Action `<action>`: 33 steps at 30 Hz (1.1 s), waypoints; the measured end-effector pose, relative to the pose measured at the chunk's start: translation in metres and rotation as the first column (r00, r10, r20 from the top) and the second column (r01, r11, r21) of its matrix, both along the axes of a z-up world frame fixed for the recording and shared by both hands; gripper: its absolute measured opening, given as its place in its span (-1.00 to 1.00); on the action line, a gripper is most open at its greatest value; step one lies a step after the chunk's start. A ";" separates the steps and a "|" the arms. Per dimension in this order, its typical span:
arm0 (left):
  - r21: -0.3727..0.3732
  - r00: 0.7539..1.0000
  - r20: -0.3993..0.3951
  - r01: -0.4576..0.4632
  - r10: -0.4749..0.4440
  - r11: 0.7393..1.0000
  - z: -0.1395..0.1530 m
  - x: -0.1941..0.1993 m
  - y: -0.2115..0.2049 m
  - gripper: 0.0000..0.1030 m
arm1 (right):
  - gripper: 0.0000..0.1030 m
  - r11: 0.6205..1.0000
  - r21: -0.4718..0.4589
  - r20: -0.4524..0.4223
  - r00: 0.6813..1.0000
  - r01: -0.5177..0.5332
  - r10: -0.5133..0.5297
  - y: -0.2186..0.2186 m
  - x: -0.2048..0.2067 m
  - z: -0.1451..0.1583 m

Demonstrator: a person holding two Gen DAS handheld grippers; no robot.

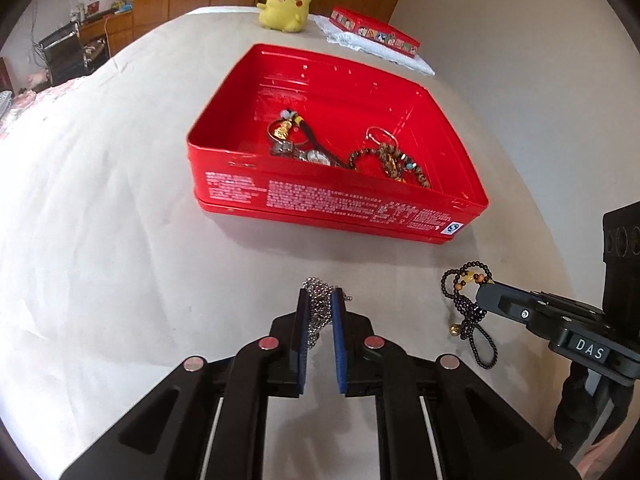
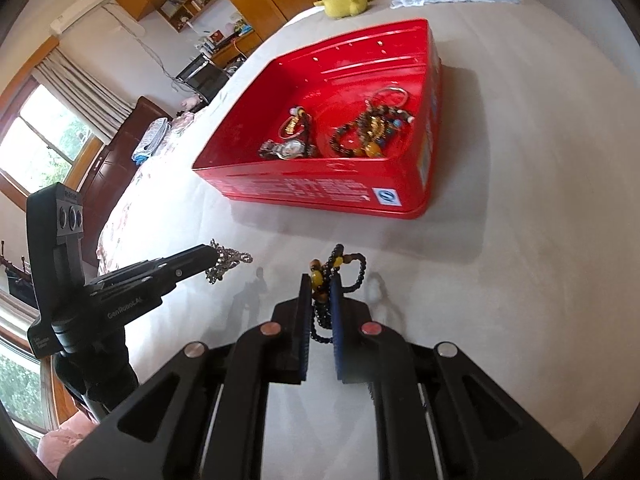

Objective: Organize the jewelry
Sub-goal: 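Carry the chain with the left tool into the tin while the right tool carries the necklace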

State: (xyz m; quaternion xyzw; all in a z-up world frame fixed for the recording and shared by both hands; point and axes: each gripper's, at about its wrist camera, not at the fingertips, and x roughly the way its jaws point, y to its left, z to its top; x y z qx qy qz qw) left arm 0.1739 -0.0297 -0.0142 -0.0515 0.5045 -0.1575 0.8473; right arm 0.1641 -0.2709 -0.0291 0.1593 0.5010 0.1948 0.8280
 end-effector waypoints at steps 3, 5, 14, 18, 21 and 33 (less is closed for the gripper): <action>-0.011 1.000 0.014 -0.002 0.002 1.000 0.005 -0.004 0.004 -0.80 | -0.86 1.000 0.003 0.015 1.000 -0.008 0.008 0.004 -0.003 0.007; -0.013 1.000 0.027 -0.004 0.005 1.000 0.009 -0.005 0.006 -0.80 | -0.86 1.000 0.004 0.028 1.000 -0.012 0.012 0.006 -0.006 0.014; -0.006 0.997 0.075 -0.001 0.002 1.000 0.031 -0.019 0.010 -0.80 | -0.86 1.000 -0.012 0.071 0.997 -0.028 0.029 0.016 -0.016 0.041; 0.007 0.995 0.098 -0.002 0.002 1.000 0.042 -0.025 0.010 -0.80 | -0.86 0.999 -0.024 0.086 0.996 -0.034 0.036 0.018 -0.018 0.054; 0.015 0.993 0.119 0.000 -0.002 1.000 0.050 -0.028 0.010 -0.80 | -0.86 0.999 -0.037 0.104 0.994 -0.037 0.040 0.020 -0.018 0.065; 0.031 0.983 0.182 0.007 -0.012 1.000 0.078 -0.027 0.011 -0.80 | -0.86 0.998 -0.049 0.155 0.987 -0.043 0.050 0.021 -0.007 0.100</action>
